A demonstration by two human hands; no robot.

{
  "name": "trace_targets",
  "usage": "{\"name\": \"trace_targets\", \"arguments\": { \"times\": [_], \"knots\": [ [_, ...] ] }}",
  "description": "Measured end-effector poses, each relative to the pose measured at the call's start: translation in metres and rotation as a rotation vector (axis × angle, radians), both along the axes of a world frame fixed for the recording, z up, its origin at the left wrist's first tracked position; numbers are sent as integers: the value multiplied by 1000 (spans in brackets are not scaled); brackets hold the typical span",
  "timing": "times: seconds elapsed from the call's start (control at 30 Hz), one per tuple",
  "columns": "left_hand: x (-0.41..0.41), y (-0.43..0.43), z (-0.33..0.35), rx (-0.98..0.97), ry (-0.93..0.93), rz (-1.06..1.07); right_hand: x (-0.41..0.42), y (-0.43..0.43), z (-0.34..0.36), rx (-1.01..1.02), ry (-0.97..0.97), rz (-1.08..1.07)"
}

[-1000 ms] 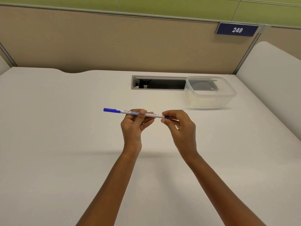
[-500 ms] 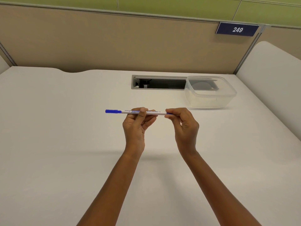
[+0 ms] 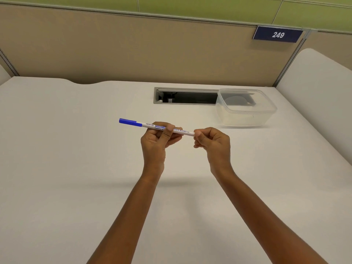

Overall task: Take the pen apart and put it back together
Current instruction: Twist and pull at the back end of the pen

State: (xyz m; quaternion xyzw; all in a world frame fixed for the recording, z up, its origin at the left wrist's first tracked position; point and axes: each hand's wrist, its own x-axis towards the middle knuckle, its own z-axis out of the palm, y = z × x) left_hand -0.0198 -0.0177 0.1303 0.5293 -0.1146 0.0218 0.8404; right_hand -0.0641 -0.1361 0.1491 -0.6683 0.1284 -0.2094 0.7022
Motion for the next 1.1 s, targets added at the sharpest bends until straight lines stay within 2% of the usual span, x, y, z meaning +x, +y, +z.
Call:
{"name": "trace_targets", "arguments": {
  "times": [0.13, 0.2, 0.27, 0.37, 0.5, 0.63, 0.7, 0.8, 0.97, 1.1],
  "knots": [
    [0, 1, -2, 30, -20, -14, 0, -7, 6, 448, 300, 143],
    [-1, 0, -6, 12, 10, -13, -1, -12, 8, 558, 350, 191],
    [-2, -1, -9, -31, 66, 0, -1, -15, 6, 463, 315, 237],
    [-1, 0, -11, -68, 112, 14, -3, -13, 1, 140, 179, 224],
    [-1, -1, -10, -79, 121, 13, -7, -6, -10, -392, 7, 42],
    [-1, -1, -8, -99, 120, -1, -7, -4, -12, -812, -194, -81],
    [-1, -1, -8, -104, 123, -3, -5, -4, -13, -947, -233, -100],
    [-2, -1, -9, -116, 139, -7, -3, -6, -12, -991, -207, -82],
    [-3, -1, -9, -122, 148, -16, 0, -4, -14, -908, -142, -24],
    [-2, -1, -6, -97, 113, -24, -1, -1, -14, -688, -32, 13]
  ]
}}
